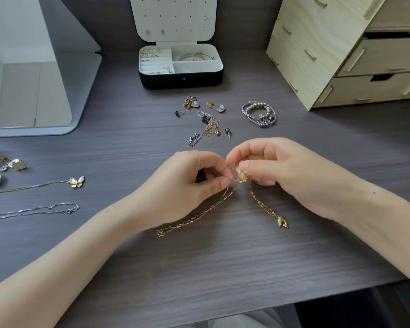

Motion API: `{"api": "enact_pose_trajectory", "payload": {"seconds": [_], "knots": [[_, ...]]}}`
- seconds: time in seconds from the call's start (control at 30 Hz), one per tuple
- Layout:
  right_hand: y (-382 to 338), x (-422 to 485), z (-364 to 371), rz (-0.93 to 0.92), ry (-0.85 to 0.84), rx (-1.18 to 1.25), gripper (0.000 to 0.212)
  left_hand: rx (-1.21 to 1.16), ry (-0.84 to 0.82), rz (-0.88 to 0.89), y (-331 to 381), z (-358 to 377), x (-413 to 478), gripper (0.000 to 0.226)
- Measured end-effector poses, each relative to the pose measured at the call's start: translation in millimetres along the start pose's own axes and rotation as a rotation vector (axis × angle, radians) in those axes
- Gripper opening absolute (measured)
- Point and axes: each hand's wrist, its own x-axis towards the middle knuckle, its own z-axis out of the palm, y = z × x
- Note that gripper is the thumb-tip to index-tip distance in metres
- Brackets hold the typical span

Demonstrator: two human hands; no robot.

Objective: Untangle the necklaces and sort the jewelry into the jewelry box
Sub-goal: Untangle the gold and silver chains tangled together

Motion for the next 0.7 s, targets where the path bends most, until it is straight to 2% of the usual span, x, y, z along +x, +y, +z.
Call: {"api": "enact_pose_trajectory", "payload": {"seconds": [0.13,0.27,0.57,0.7], "knots": [[-1,-1,-3,-0.017,-0.066,0.035,0.008,0.091,0.091,0.032,-1,0,-2,0.006],[-2,0,-6,0.031,-0.057,0.011,0.007,0.252,0.229,0.114,-4,3,-2,0.008],[-1,1,-5,0.171,-0.034,0.133,0.014,0.362,0.319,0.223,2,10,-3,0.023],[0,0,-1,0.162,-0.012,0.152,0.011,0.427,0.402,0.228,5,12,-4,0.016]]}}
